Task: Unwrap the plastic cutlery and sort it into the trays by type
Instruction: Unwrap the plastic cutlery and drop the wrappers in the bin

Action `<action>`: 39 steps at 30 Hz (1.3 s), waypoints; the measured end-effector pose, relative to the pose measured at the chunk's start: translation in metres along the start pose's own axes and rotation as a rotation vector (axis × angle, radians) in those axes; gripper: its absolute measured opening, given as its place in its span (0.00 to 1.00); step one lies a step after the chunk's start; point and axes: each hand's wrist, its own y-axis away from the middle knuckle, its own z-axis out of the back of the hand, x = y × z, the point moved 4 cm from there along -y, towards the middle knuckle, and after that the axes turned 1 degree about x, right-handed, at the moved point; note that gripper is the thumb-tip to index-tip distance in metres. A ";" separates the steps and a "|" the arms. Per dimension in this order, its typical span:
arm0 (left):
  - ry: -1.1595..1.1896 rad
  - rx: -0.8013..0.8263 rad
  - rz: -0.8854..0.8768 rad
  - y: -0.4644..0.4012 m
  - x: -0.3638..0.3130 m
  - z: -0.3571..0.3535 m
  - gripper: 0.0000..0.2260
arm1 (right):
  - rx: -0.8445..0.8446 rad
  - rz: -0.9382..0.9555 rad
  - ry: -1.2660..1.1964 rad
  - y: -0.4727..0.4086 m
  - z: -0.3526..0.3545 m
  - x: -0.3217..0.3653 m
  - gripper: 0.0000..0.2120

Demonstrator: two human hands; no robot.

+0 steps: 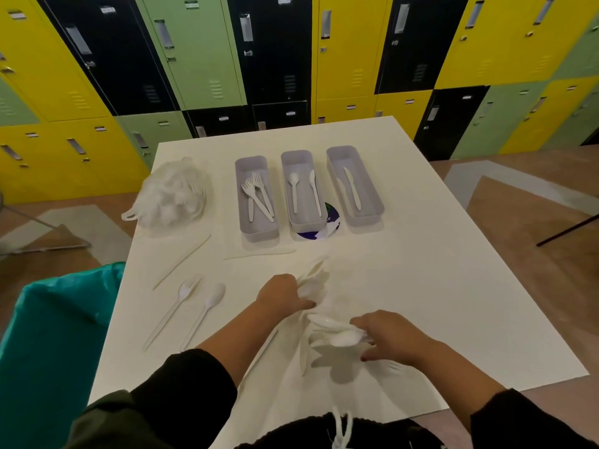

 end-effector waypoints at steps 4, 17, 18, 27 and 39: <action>-0.022 0.033 0.009 0.003 -0.007 -0.005 0.24 | -0.001 -0.001 0.077 -0.005 -0.002 -0.001 0.11; -0.017 0.007 0.081 0.010 -0.011 -0.015 0.11 | -0.257 -0.002 0.136 -0.018 0.017 -0.036 0.08; -0.010 0.000 0.089 0.010 -0.012 -0.015 0.11 | -0.265 -0.008 0.119 -0.019 0.018 -0.038 0.08; 0.060 -0.063 0.165 0.008 -0.016 -0.014 0.12 | -0.295 -0.186 -0.179 -0.020 0.004 -0.047 0.22; 0.077 -0.061 0.155 0.011 -0.009 -0.020 0.10 | -0.339 -0.239 -0.212 -0.028 0.018 -0.056 0.15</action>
